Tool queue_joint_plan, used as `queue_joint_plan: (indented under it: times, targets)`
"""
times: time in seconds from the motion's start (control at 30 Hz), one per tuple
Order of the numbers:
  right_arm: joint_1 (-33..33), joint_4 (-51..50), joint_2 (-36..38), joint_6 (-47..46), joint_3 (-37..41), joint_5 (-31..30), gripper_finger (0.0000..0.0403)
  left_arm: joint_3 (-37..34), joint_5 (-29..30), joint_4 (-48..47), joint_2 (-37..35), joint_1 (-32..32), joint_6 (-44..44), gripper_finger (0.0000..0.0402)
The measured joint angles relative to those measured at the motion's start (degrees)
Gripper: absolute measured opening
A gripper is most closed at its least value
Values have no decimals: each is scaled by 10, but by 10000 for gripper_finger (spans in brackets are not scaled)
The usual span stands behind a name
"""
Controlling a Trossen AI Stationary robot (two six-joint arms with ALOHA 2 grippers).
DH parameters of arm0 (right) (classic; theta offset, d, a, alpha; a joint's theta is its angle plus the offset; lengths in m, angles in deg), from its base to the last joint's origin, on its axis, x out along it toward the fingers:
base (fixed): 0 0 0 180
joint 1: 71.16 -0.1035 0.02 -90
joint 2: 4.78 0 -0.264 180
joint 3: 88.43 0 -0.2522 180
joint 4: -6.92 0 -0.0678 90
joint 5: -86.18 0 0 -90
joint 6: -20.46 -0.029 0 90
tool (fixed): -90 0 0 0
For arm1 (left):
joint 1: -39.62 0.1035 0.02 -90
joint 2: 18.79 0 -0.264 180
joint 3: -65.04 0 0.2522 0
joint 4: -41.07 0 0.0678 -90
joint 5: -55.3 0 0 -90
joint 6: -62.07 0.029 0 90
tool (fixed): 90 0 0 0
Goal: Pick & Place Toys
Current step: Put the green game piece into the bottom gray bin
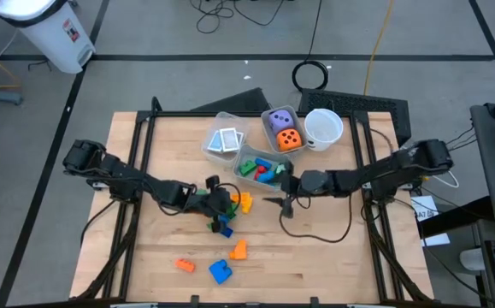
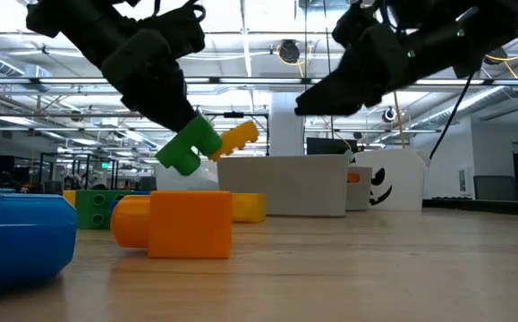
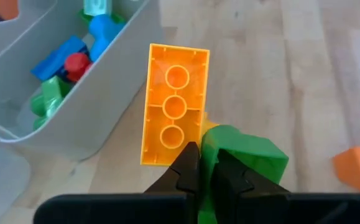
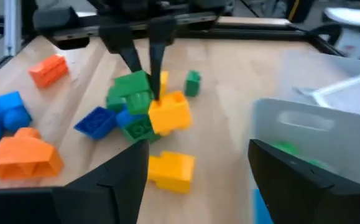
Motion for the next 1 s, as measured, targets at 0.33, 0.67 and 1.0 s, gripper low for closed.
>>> queue_joint_plan:
  times: [0.33,0.67,1.0]
  targets:
    - [-33,131,-126,43,-15,-14,320,0,-77,32,0,-12,-14,17]
    - [-36,130,-86,15,-17,-16,318,0,-85,89,62,-20,-8,26]
    - [-76,95,-114,-22,-16,-15,320,0,-119,117,108,-4,-6,51]
